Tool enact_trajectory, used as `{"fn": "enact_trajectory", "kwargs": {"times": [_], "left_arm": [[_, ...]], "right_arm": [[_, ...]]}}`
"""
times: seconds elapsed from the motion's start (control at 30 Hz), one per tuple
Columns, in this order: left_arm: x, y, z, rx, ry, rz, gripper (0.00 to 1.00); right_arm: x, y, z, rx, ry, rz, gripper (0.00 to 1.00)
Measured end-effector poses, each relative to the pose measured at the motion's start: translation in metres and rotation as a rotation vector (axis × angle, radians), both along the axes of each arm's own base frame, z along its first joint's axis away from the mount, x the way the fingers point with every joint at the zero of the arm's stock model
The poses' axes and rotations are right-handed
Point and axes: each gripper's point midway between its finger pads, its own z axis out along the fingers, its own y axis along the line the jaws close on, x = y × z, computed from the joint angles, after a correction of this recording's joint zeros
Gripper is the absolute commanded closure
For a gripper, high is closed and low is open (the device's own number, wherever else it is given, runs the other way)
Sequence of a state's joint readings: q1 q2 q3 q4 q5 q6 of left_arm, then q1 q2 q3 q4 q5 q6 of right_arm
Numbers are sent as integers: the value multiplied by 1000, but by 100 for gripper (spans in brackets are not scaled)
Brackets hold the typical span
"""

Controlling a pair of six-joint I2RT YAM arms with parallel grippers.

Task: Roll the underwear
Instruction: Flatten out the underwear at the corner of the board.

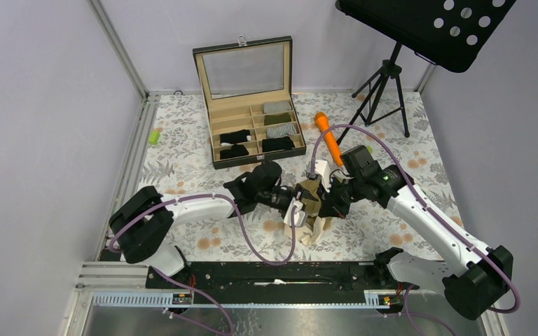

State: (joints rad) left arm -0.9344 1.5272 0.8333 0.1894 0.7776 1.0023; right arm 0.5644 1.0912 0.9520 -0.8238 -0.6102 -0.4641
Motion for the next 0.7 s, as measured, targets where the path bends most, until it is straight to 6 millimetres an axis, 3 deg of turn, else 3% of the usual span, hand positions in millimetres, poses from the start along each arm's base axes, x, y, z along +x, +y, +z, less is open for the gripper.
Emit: {"fn": "enact_trajectory", "kwargs": {"times": [0.27, 0.57, 0.7], "left_arm": [[-2, -15, 1, -14, 54, 13, 52], [0, -18, 2, -11, 61, 14, 79], [0, -18, 2, -4, 69, 15, 100]], "right_arm": [[1, 1, -1, 0, 0, 0, 100], [2, 1, -4, 2, 0, -4, 99], [6, 0, -6, -10, -4, -30, 92]]}}
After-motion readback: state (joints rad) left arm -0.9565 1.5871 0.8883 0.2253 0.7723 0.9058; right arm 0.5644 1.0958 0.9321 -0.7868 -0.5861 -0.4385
